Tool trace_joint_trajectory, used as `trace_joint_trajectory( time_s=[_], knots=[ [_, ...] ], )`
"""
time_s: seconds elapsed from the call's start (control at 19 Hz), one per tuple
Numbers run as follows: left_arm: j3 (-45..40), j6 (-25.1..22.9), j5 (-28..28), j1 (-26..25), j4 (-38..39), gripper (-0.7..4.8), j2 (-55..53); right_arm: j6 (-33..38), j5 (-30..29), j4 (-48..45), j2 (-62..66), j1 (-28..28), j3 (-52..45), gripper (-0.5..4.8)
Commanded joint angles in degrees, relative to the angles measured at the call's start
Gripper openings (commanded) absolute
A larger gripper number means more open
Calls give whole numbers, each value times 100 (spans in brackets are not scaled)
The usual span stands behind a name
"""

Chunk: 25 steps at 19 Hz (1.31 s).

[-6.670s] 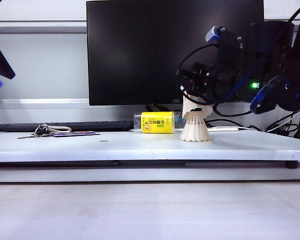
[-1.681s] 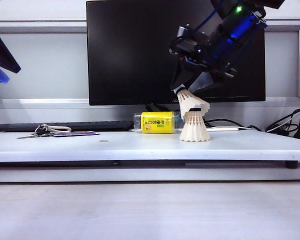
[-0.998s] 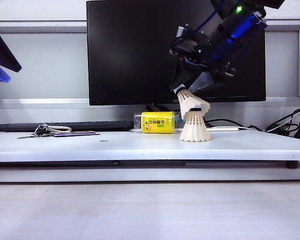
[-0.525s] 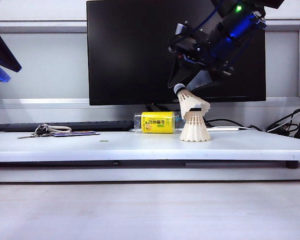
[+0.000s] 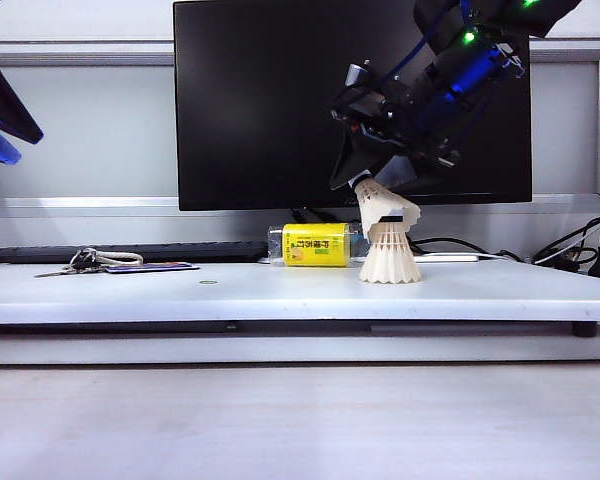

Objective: Stack the badminton balls on the table vertically.

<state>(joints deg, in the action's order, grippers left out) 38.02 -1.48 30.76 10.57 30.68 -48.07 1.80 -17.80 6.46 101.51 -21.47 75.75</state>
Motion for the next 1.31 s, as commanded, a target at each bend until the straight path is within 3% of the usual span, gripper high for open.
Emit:
trace_joint_trajectory(
  time_s=[0.05, 0.21, 0.37, 0.53, 0.63, 0.79, 0.89, 1.1, 1.31],
  knots=[
    [7, -2, 33, 0, -85, 157, 9, 7, -22, -105, -35, -2, 37, 199],
    [7, -2, 35, 0, -96, 157, 9, 7, -20, -109, -35, -2, 37, 196],
    [7, -2, 35, 0, -96, 157, 9, 4, -20, -107, -35, -2, 37, 147],
    [7, -2, 35, 0, -96, 157, 9, 4, -42, -114, -35, -2, 37, 149],
    [7, 0, 35, 0, -96, 157, 9, 9, -286, 28, -22, -2, 181, 186],
    [7, -2, 35, 0, -122, 157, 9, -310, -389, 1998, 376, -37, 1537, 279],
    [7, 0, 35, 0, -127, 157, 7, -542, -380, 3526, 907, -44, 3001, 278],
    [7, 0, 37, 0, -120, 157, 9, -621, -387, 5746, 2151, -105, 5757, 273],
    [7, -2, 35, 0, -122, 157, 7, -944, -337, 6339, 2684, -101, 5971, 273]
  ],
)
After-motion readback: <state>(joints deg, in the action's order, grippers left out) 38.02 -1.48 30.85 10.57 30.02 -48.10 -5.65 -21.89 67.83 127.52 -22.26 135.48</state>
